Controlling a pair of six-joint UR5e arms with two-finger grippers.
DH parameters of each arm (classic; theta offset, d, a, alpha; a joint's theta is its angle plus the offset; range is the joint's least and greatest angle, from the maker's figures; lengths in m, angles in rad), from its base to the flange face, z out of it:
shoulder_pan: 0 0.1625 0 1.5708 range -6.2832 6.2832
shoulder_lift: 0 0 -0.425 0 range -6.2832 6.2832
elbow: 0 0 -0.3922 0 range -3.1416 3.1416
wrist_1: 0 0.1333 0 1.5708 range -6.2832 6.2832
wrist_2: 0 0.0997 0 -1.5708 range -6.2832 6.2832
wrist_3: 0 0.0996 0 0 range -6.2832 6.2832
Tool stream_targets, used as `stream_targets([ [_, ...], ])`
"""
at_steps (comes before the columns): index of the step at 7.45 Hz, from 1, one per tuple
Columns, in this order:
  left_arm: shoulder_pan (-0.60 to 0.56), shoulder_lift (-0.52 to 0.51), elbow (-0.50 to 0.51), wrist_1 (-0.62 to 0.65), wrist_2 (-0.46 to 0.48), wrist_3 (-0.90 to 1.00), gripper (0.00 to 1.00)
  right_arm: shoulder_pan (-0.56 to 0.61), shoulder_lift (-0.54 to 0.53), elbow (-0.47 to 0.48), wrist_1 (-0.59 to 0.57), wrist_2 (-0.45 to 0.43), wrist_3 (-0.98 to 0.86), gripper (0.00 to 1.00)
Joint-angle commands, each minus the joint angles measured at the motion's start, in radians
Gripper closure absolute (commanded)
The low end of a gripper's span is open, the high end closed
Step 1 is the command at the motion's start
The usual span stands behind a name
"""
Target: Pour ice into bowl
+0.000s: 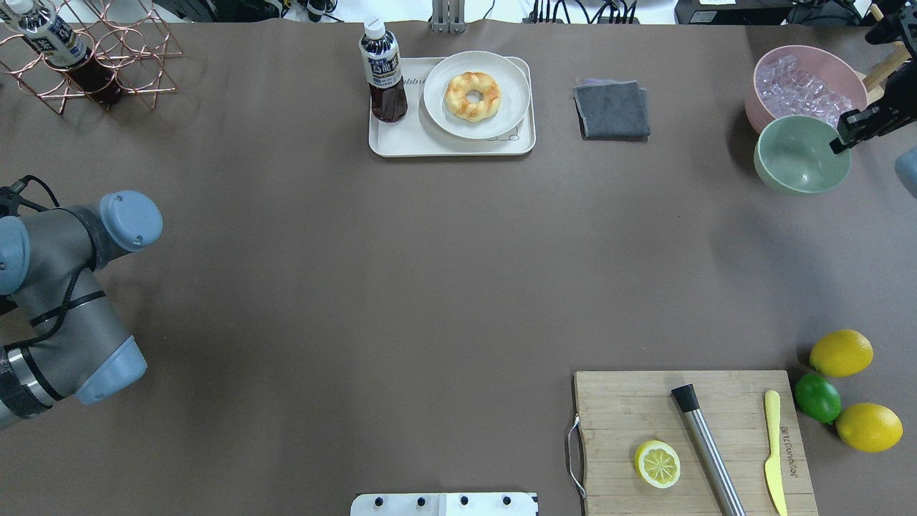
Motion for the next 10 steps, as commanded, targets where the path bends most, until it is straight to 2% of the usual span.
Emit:
stream_targets([
  [1,-0.048,-0.037,0.002,-0.016,-0.001,-0.059,0.03,0.004,0.16,0.083,-0.298,-0.008,0.002,1.0],
  [3,-0.054,-0.042,0.023,-0.031,-0.001,-0.075,0.03,-0.04,0.28,0.168,-0.507,-0.032,0.077,1.0],
  [4,-0.053,-0.042,0.052,-0.066,-0.001,-0.075,0.03,-0.091,0.337,0.165,-0.529,-0.093,0.153,1.0],
  [6,-0.051,-0.04,0.089,-0.111,-0.001,-0.075,0.03,-0.19,0.455,0.145,-0.538,-0.148,0.339,1.0],
  [10,-0.047,-0.039,0.135,-0.114,-0.001,-0.078,0.03,-0.404,0.702,0.045,-0.535,-0.264,0.649,1.0],
])
